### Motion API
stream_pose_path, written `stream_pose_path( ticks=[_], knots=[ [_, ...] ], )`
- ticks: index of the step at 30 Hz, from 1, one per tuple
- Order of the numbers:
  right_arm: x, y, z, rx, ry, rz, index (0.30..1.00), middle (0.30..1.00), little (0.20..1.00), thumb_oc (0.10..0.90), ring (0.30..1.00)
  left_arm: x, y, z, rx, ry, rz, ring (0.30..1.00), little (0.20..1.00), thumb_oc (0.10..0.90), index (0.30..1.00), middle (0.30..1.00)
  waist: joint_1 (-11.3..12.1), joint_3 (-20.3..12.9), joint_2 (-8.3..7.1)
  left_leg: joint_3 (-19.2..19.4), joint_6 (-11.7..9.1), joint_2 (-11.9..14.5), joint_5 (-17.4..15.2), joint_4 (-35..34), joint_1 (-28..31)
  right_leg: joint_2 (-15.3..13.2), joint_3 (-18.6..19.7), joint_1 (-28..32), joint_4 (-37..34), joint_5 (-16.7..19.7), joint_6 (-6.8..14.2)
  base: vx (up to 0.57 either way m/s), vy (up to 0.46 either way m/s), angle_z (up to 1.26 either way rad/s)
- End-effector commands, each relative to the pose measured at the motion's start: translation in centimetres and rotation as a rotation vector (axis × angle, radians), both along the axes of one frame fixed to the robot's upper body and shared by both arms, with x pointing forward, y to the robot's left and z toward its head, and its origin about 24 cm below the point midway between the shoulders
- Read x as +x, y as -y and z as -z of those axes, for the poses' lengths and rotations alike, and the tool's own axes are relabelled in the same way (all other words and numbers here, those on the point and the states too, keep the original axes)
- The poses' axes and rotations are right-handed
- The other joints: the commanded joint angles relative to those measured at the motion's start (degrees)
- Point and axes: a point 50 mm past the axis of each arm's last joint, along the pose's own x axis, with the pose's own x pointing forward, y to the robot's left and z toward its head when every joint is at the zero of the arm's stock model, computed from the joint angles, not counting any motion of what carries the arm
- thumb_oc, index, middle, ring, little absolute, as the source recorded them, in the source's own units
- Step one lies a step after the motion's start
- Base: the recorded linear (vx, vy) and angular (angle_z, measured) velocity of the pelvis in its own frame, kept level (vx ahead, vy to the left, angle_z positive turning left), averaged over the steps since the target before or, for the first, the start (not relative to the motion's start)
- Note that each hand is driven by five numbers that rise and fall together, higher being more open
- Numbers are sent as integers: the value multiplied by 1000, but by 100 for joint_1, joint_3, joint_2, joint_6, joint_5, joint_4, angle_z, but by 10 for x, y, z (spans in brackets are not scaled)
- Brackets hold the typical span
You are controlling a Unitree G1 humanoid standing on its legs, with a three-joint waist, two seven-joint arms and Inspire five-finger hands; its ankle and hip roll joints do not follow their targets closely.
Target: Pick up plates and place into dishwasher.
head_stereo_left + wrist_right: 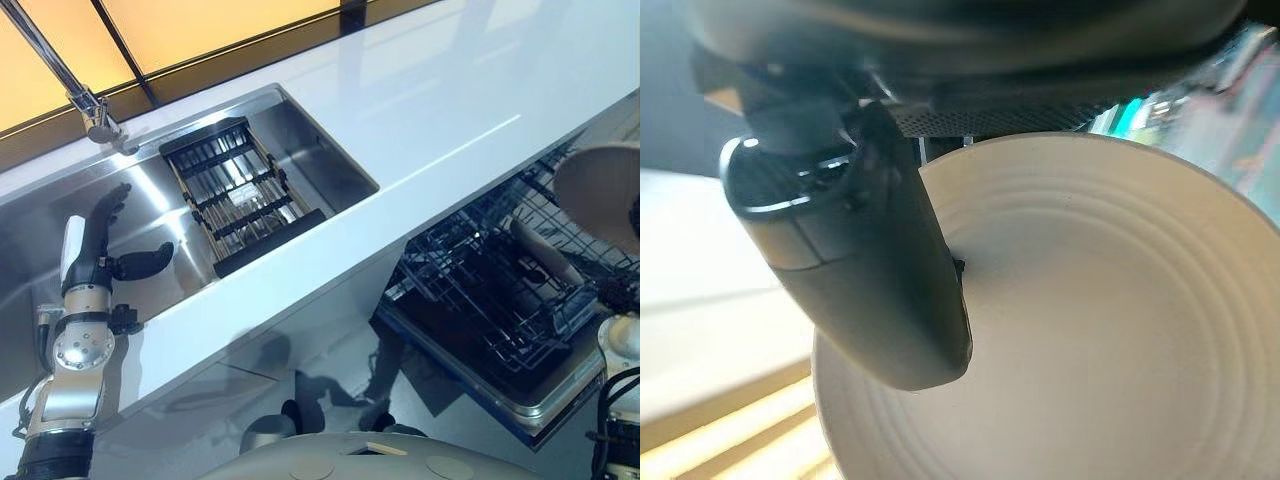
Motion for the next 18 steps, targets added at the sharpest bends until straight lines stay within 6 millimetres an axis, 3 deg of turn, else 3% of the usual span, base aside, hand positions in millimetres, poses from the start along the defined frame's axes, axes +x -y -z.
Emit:
stream_pose_path(
  ticks=[1,7,13,18],
  knots=[
    [7,1,-19,-64,25,-40,300,300,200,100,300,-4,-21,-58,130,245,-25,900,900,800,900,900,-95,-458,-229,186,269,-509,-623,83,-85,-110,228,-464,544,-303,523,-5,29,-7],
    [6,-13,21,-41,-237,-107,300,300,200,100,300,-11,-25,-59,131,262,-76,900,900,800,900,900,-212,-375,-203,267,303,-516,-649,132,-95,-134,324,-571,708,-356,547,-22,30,-8],
    [20,-27,37,-57,-414,-179,300,300,200,100,300,-7,-21,-63,137,287,-77,900,900,800,900,900,-231,-296,-192,311,314,-524,-659,175,-126,-160,379,-662,817,-346,585,-28,20,-13],
    [31,-36,45,-52,-461,-193,300,300,200,100,300,-2,-14,-65,138,297,-46,900,900,800,900,900,-171,-261,-186,296,316,-532,-635,165,-153,-185,375,-686,843,-310,615,-6,4,-4]
  ],
)
